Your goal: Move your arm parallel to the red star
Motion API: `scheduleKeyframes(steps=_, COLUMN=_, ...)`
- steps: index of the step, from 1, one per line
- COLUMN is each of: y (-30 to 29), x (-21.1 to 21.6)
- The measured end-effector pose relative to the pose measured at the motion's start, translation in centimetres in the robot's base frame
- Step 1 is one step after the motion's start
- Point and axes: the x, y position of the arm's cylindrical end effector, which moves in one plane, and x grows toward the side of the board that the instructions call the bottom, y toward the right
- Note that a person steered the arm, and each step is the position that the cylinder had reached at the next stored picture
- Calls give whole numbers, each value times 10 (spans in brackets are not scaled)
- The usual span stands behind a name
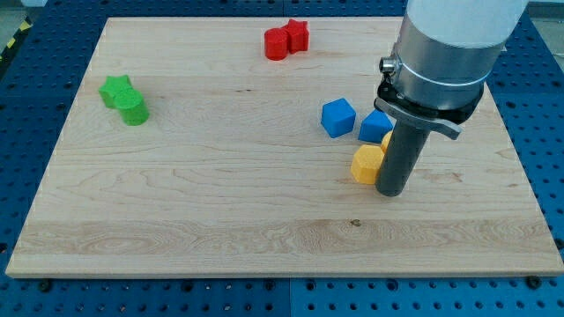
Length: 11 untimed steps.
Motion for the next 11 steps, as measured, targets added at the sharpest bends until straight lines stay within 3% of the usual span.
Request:
scheduleKeyframes(steps=2, y=7, x=23)
scheduleKeyframes(steps=5, y=110, x=23)
scheduleKeyframes(steps=6, y=151, x=-11)
scheduleKeyframes(steps=7, y=168, x=-74)
scheduleKeyframes(steps=10, y=109, x=-234)
scheduleKeyframes(steps=11, y=89, x=-254)
